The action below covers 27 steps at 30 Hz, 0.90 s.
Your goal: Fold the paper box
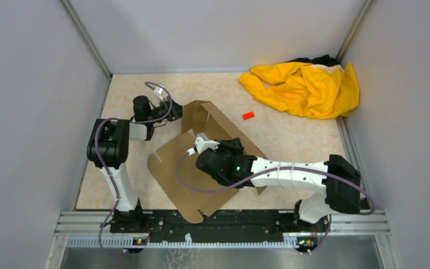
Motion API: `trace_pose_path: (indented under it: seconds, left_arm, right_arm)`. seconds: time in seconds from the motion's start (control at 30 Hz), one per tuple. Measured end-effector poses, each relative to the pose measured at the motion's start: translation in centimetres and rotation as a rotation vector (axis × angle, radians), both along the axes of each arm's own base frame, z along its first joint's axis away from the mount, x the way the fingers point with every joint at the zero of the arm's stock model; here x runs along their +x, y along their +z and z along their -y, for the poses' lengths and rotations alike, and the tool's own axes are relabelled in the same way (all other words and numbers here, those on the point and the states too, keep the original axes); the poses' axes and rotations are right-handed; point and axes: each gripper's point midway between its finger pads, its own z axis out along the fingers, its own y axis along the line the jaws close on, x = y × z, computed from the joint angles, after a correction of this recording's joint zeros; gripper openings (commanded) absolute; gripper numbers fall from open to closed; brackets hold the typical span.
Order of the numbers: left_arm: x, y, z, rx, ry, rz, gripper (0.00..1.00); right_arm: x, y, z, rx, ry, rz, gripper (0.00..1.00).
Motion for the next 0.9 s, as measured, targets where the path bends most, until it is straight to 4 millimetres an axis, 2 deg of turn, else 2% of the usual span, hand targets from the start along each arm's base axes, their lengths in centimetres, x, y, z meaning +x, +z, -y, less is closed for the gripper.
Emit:
trace_pose_path:
  seconds: [0.13, 0.4, 0.9]
  left_arm:
    - [-0.7, 0.4, 0.0, -0.010, -0.009, 0.037, 0.65]
    - [-2.6, -0.2, -0.1, -0.031, -0.041, 0.050, 0.70]
    - [-5.7, 1.6, -0.5, -0.115, -0.090, 0.149, 0.75]
  right_arm:
    - [-0.1, -0.2, 0.3, -0.019, -0.013, -0.002, 0.00]
    - [-0.3, -0.4, 0.4, -0.014, -0.017, -0.005, 0.00]
    - [-0.3, -0.4, 0.4, -0.015, -0.015, -0.007, 0.00]
